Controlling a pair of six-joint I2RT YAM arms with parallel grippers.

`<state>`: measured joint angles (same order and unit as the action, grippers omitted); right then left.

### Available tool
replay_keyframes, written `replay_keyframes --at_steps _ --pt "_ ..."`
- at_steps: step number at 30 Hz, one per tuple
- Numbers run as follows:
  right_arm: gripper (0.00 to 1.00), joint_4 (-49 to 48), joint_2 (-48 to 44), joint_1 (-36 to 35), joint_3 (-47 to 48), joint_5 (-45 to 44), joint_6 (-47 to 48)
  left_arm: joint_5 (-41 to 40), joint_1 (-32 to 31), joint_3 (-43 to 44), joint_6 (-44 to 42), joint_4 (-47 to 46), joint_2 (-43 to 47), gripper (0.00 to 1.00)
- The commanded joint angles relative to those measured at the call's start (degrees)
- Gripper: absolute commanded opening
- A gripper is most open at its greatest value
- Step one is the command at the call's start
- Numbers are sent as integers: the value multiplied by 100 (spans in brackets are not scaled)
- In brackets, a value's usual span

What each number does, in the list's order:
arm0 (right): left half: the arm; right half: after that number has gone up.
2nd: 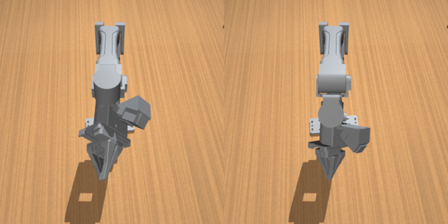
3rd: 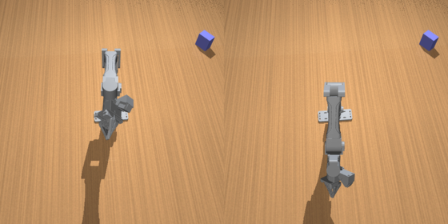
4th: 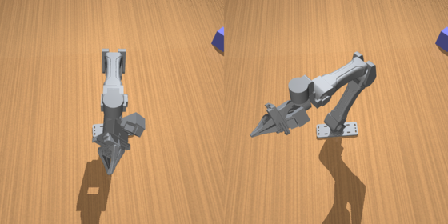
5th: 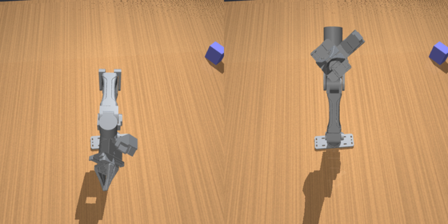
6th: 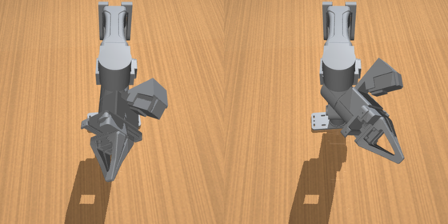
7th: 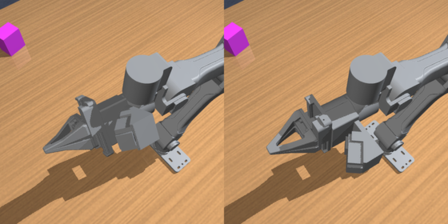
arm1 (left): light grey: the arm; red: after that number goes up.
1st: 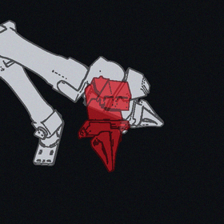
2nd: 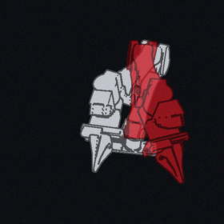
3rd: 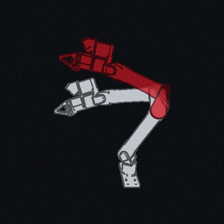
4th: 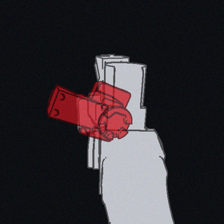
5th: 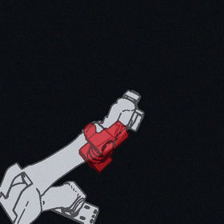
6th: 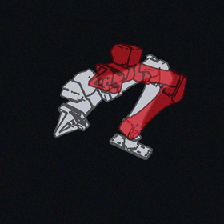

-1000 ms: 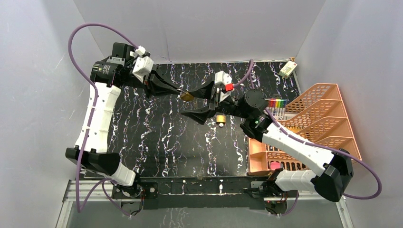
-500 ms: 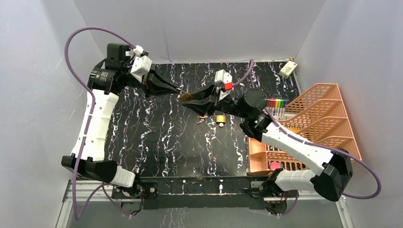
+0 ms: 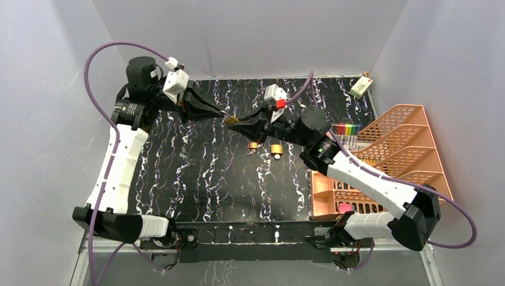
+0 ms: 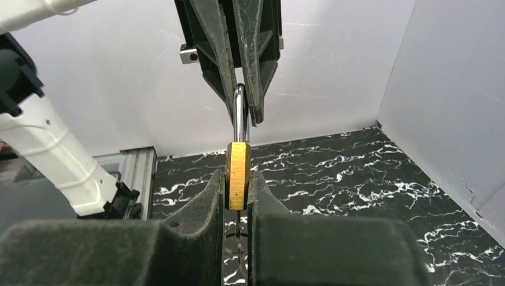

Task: Lock with the key
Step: Lock the lock.

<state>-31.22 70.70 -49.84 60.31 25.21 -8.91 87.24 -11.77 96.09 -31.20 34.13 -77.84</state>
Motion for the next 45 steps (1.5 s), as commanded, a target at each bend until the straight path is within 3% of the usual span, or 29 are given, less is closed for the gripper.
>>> replay_keyframes --at_steps 1,3,5,11,16,21,30,45 --pt "0 635 -122 -25 691 -158 402 -487 8 -1059 2544 -3261 820 0" --pt "0 1151 -144 -17 907 -113 647 -812 8 -1874 3880 -5144 1173 0" --pt "0 1669 -122 6 1181 -13 854 -1141 8 -2364 4210 -5750 1376 0" --pt "0 2913 -45 27 1831 180 1501 -1661 8 -2653 4832 -5571 1401 0" --pt "0 3399 55 58 2099 140 1779 -1960 8 -3167 5603 -6226 1568 0" --pt "0 3782 183 76 2365 67 2011 -2269 8 -3299 5755 -5964 1707 0" --pt "0 3898 462 90 2548 390 1898 -2634 8 -3849 6234 -6589 1951 0" --pt "0 3773 804 89 2706 1107 1549 -2859 -1 -4291 6081 -6840 2095 0"
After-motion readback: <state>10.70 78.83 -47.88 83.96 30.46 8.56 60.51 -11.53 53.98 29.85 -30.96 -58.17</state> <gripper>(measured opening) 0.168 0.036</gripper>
